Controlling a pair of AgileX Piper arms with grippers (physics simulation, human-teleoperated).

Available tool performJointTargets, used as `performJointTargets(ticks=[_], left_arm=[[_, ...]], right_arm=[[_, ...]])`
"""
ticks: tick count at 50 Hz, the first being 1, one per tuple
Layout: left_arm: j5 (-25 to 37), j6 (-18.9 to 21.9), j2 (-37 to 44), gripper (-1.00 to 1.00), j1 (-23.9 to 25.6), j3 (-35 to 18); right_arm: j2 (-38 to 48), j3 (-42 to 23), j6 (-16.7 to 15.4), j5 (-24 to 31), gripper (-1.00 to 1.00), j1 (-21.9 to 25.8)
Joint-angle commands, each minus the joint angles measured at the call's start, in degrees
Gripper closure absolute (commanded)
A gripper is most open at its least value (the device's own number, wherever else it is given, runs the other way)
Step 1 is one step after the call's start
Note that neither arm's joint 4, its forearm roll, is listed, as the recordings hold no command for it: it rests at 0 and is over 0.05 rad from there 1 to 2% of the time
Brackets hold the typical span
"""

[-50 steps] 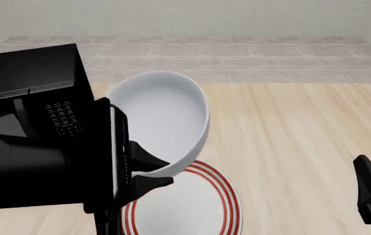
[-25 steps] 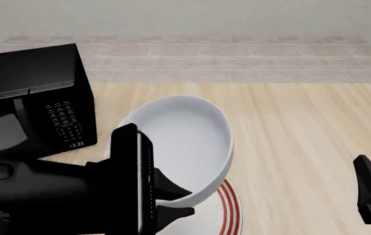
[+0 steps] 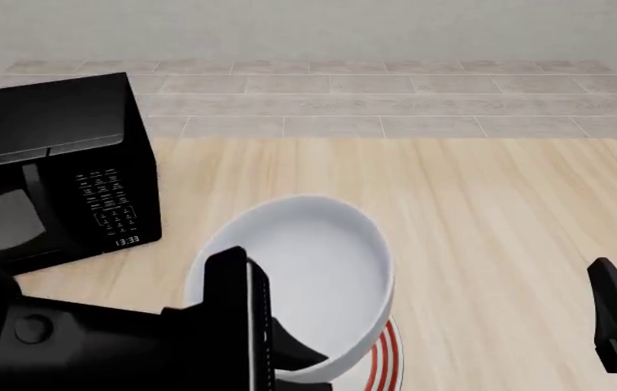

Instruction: Pick up the white bowl and put it on the plate.

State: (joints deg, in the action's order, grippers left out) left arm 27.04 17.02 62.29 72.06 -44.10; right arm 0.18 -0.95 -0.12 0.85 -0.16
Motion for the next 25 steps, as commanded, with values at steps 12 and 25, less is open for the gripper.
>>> performJointTargets(ticks=[12,25], left_arm=[[-3.1,-2.43,-0.44,1.0,0.98,2.79],[-5.62,-4.11,1.41,1.0,2.08,4.77]], right_arm=[[0.0,0.0,-0.01,0.0,-1.0,-0.01],[0.0,0.0,0.02,0.0,-1.0,0.0]])
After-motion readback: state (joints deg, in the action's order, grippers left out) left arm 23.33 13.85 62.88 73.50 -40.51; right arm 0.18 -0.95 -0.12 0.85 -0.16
